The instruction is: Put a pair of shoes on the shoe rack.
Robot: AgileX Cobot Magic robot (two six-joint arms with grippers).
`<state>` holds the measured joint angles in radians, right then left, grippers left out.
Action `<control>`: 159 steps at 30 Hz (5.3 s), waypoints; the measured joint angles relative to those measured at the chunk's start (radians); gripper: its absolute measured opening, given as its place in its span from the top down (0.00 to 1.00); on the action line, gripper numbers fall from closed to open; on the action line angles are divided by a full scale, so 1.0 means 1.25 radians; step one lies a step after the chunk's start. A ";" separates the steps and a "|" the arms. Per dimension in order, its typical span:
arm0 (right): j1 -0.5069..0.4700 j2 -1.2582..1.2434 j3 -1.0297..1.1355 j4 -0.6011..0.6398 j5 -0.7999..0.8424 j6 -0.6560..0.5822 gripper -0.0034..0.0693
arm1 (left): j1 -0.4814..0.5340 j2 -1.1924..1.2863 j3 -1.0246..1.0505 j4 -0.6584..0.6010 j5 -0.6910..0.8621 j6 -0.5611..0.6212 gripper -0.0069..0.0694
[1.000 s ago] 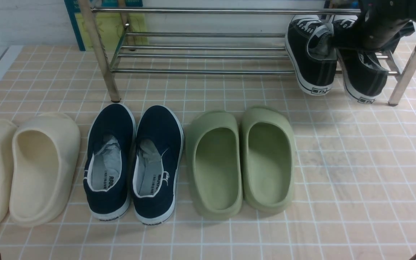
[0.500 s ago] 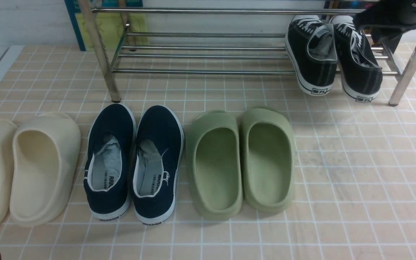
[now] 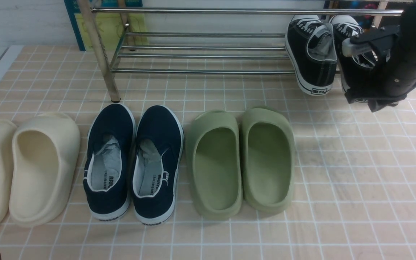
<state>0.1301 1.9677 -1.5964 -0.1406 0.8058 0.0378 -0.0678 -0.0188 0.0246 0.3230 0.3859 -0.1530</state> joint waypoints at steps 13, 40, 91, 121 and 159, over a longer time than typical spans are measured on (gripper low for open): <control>0.001 0.013 0.009 -0.020 -0.112 0.070 0.95 | 0.000 0.000 0.000 0.000 0.000 0.000 0.60; 0.001 -0.377 0.028 -0.019 0.045 0.096 0.70 | 0.000 0.000 0.000 0.000 0.000 0.000 0.60; 0.001 -1.251 1.295 -0.033 -1.236 0.334 0.95 | 0.000 0.000 0.000 0.000 0.000 0.000 0.60; -0.151 -1.582 1.291 0.128 -0.355 0.066 0.96 | 0.000 0.000 0.000 0.000 0.000 0.000 0.60; -0.151 -1.582 1.291 0.127 -0.355 0.064 0.91 | 0.000 0.000 0.000 0.000 0.000 0.000 0.60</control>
<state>-0.0583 -0.0093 0.0177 0.0182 0.3617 0.1175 -0.0678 -0.0188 0.0246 0.3230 0.3859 -0.1530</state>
